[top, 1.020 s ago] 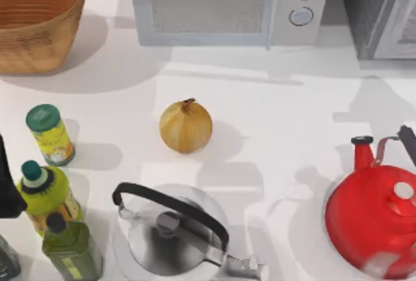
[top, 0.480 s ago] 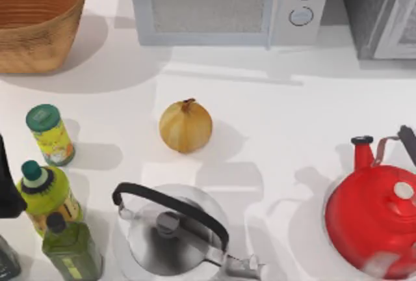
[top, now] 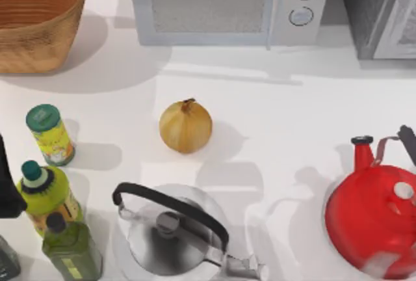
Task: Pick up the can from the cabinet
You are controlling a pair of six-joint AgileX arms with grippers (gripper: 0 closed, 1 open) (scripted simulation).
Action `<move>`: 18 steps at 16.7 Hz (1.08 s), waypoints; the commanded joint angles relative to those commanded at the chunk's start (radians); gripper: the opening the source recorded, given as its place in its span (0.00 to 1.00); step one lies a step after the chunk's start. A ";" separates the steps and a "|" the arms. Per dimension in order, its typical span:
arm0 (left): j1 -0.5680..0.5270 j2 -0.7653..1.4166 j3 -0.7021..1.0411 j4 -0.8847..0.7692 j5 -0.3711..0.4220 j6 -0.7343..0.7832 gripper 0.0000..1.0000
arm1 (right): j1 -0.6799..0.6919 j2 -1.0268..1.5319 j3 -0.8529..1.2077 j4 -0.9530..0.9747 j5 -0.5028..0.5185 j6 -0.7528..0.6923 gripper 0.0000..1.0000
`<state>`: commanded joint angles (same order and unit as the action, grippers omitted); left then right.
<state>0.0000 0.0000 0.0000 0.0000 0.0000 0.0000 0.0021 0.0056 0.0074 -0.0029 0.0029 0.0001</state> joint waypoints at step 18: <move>0.000 0.000 0.000 0.000 0.000 0.000 1.00 | -0.349 0.673 0.274 0.461 -0.542 -0.028 0.00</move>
<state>0.0000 0.0000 0.0000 0.0000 0.0000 0.0000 -0.3466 0.6783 0.2816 0.4577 -0.5387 -0.0276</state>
